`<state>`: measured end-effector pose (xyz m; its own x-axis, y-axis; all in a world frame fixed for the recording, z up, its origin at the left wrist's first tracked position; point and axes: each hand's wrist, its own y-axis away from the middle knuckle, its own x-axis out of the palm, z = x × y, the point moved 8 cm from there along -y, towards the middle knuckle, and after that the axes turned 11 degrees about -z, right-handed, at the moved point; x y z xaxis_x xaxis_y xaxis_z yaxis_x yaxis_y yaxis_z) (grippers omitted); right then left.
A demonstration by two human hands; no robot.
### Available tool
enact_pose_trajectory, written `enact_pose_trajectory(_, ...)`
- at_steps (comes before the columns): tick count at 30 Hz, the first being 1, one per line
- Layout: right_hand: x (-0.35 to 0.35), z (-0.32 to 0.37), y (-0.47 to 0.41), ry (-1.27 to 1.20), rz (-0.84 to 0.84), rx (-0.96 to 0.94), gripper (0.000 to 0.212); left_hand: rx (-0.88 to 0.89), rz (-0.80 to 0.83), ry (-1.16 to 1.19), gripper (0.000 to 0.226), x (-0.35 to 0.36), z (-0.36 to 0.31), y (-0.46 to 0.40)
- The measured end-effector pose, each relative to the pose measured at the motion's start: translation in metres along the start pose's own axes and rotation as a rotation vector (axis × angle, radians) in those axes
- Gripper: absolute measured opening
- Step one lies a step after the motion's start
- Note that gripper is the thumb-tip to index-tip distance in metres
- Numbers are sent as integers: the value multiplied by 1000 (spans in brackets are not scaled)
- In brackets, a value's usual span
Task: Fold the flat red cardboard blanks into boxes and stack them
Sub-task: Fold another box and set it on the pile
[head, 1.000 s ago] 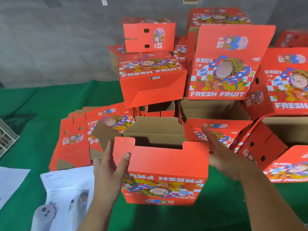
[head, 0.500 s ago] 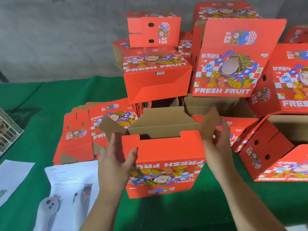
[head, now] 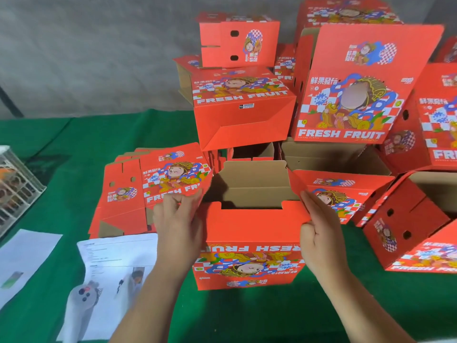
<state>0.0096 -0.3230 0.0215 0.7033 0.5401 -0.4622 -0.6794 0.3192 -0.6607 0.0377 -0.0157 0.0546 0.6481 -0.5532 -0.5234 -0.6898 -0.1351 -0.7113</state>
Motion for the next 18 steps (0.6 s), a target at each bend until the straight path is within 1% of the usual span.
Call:
enact_pose_trajectory(2,-3,0,4,-18,-28,17,60,62,91,133,38,3,0,3)
enact_pose_trajectory(3,-4,1,7,-23,-39,20,60,74,184,204,38,7,1,2)
enact_pose_trajectory(4,-5,2,8,-24,-50,18,59,39,318,299,41,15,4,2)
enact_pose_trajectory(5,-6,3,8,-20,-61,11,59,-33,458,399,44,21,3,3)
enact_pose_trajectory(6,-6,3,7,-12,-66,3,59,-104,565,477,46,25,1,4)
enact_pose_trajectory(7,-6,4,7,-4,-66,-9,59,-122,604,497,46,27,-1,1)
enact_pose_trajectory(8,-7,4,7,1,-61,-17,59,-78,596,446,50,27,-3,-5)
enact_pose_trajectory(10,-8,4,8,1,-57,-27,59,52,568,220,71,32,-5,-20)
enact_pose_trajectory(11,-9,4,10,3,-61,-25,59,100,563,112,76,37,-6,-28)
enact_pose_trajectory(12,-10,4,11,6,-67,-22,59,107,567,60,77,43,-5,-34)
enact_pose_trajectory(14,-8,5,10,0,-63,-33,57,34,614,123,78,55,-6,-37)
enact_pose_trajectory(16,-4,7,9,-4,-48,-64,56,-48,654,317,81,63,-10,-34)
enact_pose_trajectory(17,-4,7,10,-4,-45,-68,55,-60,668,366,83,67,-11,-32)
enact_pose_trajectory(18,-5,7,11,-5,-39,-71,53,-51,689,341,87,71,-10,-31)
